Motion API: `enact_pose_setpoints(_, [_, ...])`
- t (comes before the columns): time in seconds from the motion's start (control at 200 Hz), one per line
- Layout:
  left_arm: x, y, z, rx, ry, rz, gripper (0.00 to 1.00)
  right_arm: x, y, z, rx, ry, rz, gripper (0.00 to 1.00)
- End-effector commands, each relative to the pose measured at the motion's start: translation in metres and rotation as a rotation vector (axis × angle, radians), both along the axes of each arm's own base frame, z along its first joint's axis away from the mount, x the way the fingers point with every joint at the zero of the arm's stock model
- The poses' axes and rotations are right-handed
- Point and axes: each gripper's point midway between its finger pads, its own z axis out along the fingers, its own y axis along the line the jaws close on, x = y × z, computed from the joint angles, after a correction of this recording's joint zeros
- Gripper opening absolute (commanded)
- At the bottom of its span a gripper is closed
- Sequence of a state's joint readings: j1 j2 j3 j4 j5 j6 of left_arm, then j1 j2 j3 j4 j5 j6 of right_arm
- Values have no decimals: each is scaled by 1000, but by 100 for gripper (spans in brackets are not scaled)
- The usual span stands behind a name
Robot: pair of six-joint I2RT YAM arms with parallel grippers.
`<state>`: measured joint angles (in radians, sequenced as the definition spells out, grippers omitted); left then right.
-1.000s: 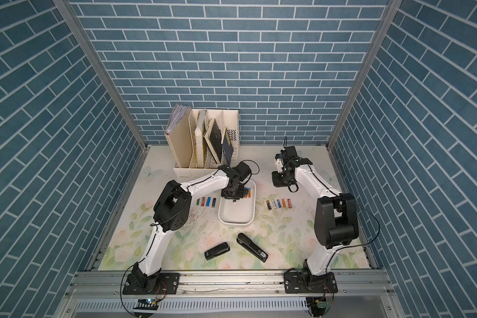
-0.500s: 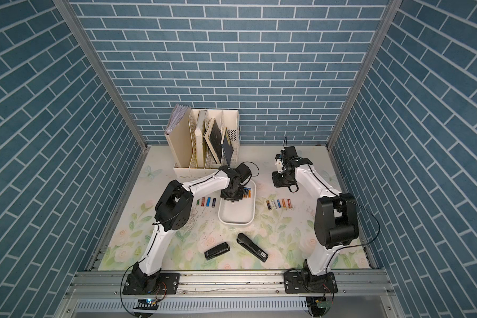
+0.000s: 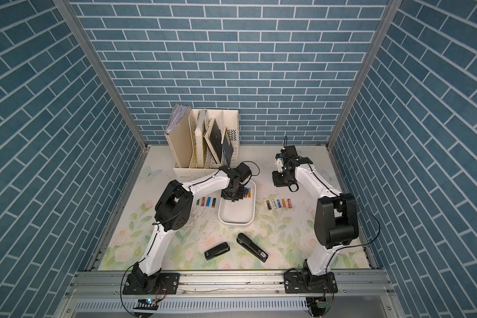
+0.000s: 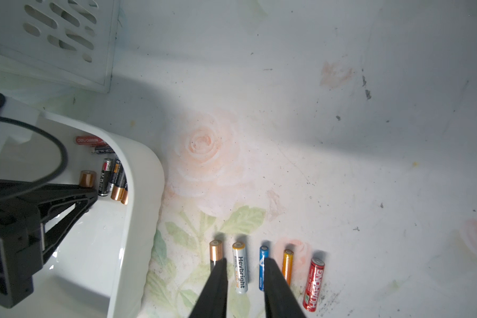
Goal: Take the batteries out of the storage box
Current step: Pick up the battery from the storage box, then place the battery at the center of the board.
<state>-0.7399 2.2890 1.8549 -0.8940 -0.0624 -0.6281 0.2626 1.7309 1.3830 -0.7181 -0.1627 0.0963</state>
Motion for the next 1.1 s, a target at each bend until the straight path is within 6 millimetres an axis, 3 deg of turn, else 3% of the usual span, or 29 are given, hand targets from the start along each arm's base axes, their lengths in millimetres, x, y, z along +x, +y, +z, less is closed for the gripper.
enact_pose_setpoints(0.0, [1, 0, 18, -50, -4, -12, 20, 3, -3, 4, -20, -4, 7, 27])
enact_pose_setpoints(0.335, [9, 23, 63, -185, -52, 19, 20, 2, -2, 2, -11, -3, -7, 27])
enact_pose_setpoints(0.535, [8, 57, 78, -191, -63, 42, 20, 2, -2, 3, -10, -4, -9, 27])
enact_pose_setpoints(0.875, [-4, 144, 76, -120, -58, 133, 20, 3, -2, 3, -12, -1, -11, 27])
enact_pose_setpoints(1.095, [-12, 181, 58, -67, -24, 152, 20, 2, -5, 0, -27, 7, -16, 27])
